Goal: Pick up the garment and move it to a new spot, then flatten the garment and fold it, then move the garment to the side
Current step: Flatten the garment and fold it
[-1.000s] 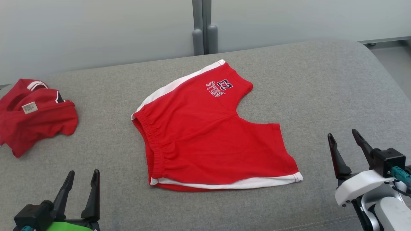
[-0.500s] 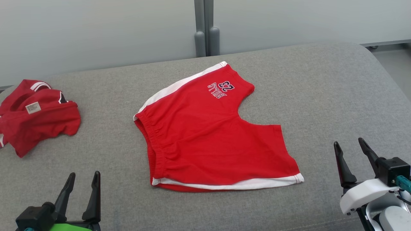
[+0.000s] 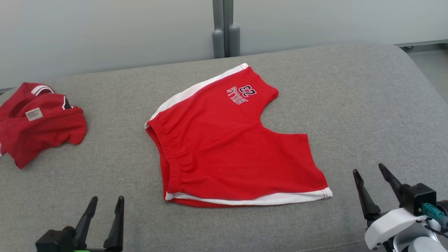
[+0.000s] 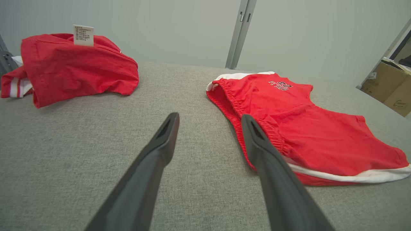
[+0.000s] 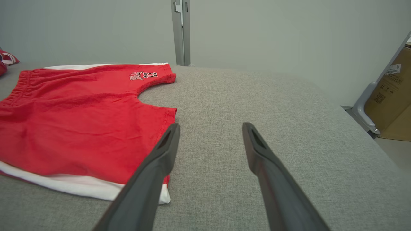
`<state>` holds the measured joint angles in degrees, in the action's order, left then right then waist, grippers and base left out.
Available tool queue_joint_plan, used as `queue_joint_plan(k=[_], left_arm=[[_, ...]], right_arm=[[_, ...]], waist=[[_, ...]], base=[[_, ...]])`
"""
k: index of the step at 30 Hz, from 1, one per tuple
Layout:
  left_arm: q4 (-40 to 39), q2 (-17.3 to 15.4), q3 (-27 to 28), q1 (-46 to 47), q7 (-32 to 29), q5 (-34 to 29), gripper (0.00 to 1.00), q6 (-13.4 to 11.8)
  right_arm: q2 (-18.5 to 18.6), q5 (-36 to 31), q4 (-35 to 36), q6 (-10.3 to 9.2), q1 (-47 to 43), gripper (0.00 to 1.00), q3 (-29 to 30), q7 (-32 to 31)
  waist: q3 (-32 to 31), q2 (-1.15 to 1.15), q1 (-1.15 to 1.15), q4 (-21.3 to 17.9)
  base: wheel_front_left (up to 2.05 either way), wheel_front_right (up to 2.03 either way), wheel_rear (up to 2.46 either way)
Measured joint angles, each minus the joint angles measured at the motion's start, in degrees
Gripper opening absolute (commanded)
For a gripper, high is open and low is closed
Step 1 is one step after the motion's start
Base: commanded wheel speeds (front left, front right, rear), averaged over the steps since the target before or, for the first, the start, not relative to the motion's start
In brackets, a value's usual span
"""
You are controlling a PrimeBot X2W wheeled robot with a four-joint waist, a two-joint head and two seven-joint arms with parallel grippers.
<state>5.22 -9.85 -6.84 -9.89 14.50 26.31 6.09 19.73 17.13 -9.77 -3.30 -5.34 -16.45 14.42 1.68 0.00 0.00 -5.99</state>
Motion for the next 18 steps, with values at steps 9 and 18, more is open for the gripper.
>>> queue_joint_plan(k=[9, 18], left_arm=[[2.3, -0.1, -7.4, 2.7, -3.8, -2.1, 1.00, 0.7], [5.6, -0.9, -11.0, 10.2, -5.7, -2.8, 1.00, 1.0]], right_arm=[[-1.0, -0.1, -4.9, 2.83, 0.9, 1.00, -3.8, -0.1], [-2.9, -0.6, -9.9, 5.32, 6.7, 1.00, -6.1, -1.2]], waist=[[5.4, 0.00, 0.00, 0.3], [11.0, 0.00, 0.00, 1.0]], base=[[0.00, 0.00, 0.00], [0.00, 0.00, 0.00]])
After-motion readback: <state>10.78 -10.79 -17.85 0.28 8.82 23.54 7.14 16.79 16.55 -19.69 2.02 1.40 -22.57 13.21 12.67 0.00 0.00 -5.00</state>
